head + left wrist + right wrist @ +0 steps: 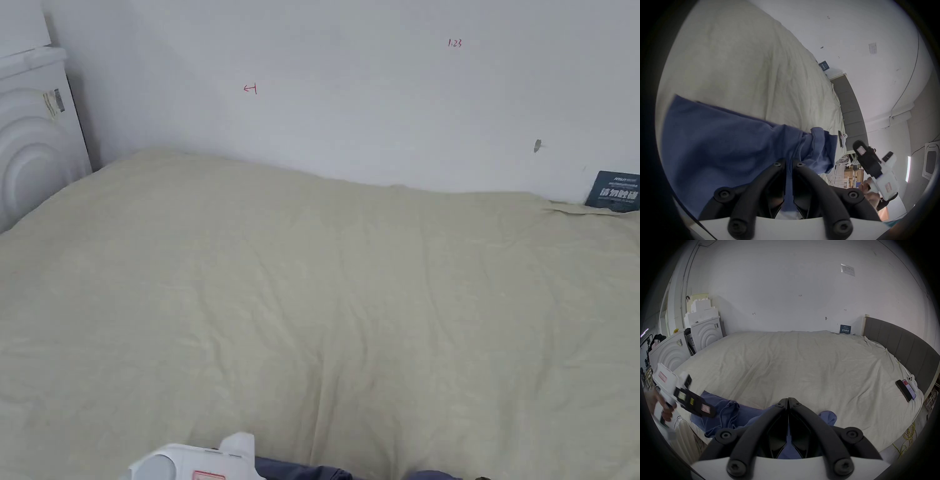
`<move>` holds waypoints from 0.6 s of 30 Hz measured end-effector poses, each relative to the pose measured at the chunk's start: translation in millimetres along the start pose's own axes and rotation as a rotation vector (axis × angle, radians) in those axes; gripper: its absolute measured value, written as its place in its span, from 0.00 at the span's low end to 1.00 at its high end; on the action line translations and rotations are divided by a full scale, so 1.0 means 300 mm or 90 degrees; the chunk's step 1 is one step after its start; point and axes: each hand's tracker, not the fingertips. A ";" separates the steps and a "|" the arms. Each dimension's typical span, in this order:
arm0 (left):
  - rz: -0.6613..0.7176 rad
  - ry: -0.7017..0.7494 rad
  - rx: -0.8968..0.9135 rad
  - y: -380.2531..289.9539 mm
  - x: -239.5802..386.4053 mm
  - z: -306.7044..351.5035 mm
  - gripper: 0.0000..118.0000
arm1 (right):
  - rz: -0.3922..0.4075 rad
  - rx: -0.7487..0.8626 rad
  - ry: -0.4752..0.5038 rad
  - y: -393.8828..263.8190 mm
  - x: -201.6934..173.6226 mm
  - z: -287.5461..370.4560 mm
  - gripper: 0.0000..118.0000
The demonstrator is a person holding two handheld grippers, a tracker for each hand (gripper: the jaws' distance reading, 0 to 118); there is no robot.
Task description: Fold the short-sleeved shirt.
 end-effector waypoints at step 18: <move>-0.008 -0.029 0.081 -0.011 0.027 0.101 0.03 | 0.002 0.004 -0.013 -0.004 0.028 0.025 0.01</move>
